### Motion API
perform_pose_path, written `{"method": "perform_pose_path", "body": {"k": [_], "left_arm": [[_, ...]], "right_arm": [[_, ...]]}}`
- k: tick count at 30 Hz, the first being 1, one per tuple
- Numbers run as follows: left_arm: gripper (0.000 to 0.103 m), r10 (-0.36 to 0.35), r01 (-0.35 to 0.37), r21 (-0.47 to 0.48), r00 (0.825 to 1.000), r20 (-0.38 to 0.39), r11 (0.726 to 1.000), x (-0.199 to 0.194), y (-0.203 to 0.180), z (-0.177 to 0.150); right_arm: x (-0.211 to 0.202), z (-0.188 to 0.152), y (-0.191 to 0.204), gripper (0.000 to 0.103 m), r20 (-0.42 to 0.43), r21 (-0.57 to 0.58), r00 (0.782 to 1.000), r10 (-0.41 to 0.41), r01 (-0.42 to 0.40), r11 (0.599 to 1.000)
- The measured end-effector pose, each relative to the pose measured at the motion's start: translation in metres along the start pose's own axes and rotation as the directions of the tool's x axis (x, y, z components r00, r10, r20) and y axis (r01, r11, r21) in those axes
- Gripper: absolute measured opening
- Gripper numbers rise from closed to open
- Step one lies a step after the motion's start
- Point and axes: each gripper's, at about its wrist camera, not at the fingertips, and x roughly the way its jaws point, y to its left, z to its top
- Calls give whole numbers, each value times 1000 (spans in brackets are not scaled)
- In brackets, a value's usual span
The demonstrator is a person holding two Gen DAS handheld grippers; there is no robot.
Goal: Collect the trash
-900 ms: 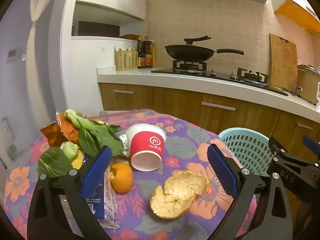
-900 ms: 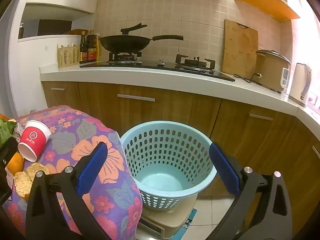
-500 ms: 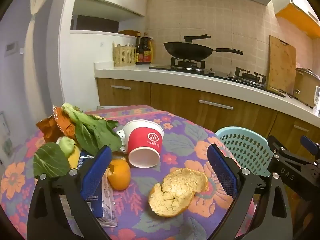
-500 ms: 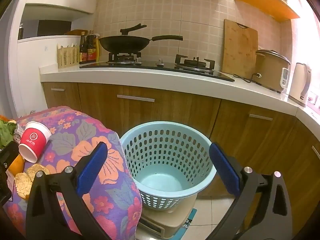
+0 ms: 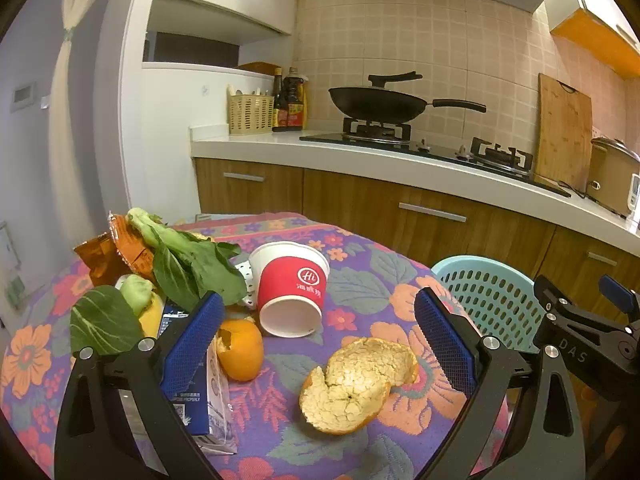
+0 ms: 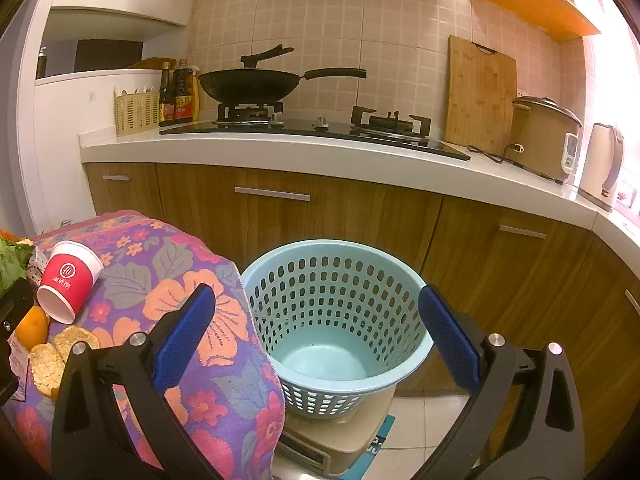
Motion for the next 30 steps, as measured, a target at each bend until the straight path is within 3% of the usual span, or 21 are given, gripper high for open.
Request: {"method": "perform_pose_path", "body": {"k": [30], "left_arm": [[93,-24,24,-12,1000,-9,1000,2,-1,0]], "right_arm": [[-1,2,0,97,3,-6,1000,-12,12,1000]]}}
